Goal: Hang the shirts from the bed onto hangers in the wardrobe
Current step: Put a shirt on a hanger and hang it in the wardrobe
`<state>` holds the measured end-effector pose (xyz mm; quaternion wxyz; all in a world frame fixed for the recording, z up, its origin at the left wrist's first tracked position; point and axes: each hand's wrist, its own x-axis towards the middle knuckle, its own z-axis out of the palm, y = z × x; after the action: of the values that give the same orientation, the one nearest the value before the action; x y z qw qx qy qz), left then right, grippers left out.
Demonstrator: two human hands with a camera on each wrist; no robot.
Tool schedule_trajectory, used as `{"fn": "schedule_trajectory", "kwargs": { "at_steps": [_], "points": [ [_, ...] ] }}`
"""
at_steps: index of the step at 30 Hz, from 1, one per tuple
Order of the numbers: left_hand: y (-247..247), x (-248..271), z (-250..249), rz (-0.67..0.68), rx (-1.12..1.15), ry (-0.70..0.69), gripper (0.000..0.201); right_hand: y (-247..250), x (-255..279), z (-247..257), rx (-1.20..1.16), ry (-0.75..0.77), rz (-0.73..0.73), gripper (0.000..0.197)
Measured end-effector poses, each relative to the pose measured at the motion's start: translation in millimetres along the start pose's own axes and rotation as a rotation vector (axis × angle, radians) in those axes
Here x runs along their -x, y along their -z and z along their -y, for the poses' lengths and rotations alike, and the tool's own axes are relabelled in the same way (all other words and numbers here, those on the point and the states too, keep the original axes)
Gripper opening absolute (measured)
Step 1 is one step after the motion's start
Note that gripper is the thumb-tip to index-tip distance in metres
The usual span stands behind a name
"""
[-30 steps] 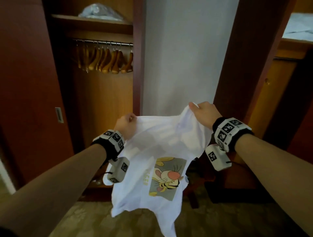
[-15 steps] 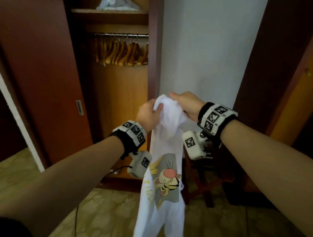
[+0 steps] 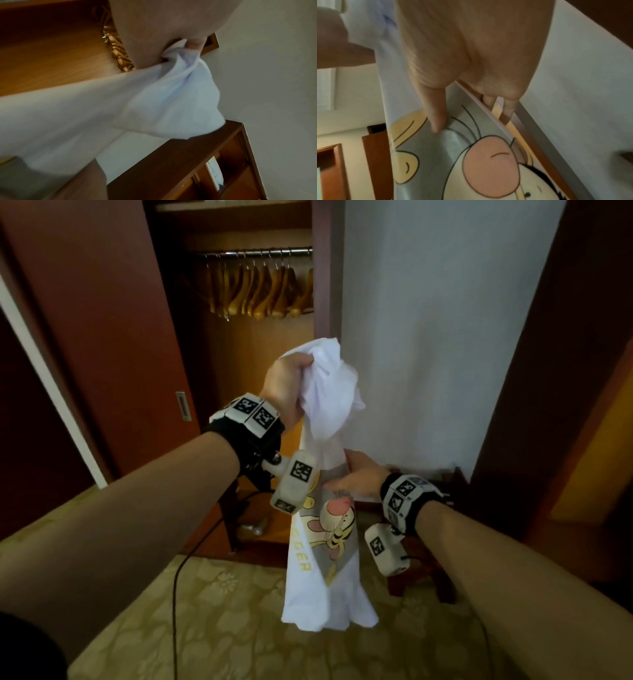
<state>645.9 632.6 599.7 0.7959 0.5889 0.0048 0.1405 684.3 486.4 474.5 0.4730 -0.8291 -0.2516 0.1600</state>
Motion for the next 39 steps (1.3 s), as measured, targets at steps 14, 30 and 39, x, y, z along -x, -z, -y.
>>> {"fn": "schedule_trajectory", "kwargs": {
  "at_steps": [14,30,39],
  "points": [
    [107,34,-46,0.109,-0.153,-0.093,0.015,-45,-27,48,-0.228,-0.032,0.225,0.042],
    [162,36,-29,0.030,-1.109,-0.174,0.040,-22,-21,119,0.013,0.388,-0.077,0.033],
    [127,36,-7,0.391,-1.218,-0.099,0.017,-30,-18,110,0.141,0.452,-0.078,0.032]
  ]
}}
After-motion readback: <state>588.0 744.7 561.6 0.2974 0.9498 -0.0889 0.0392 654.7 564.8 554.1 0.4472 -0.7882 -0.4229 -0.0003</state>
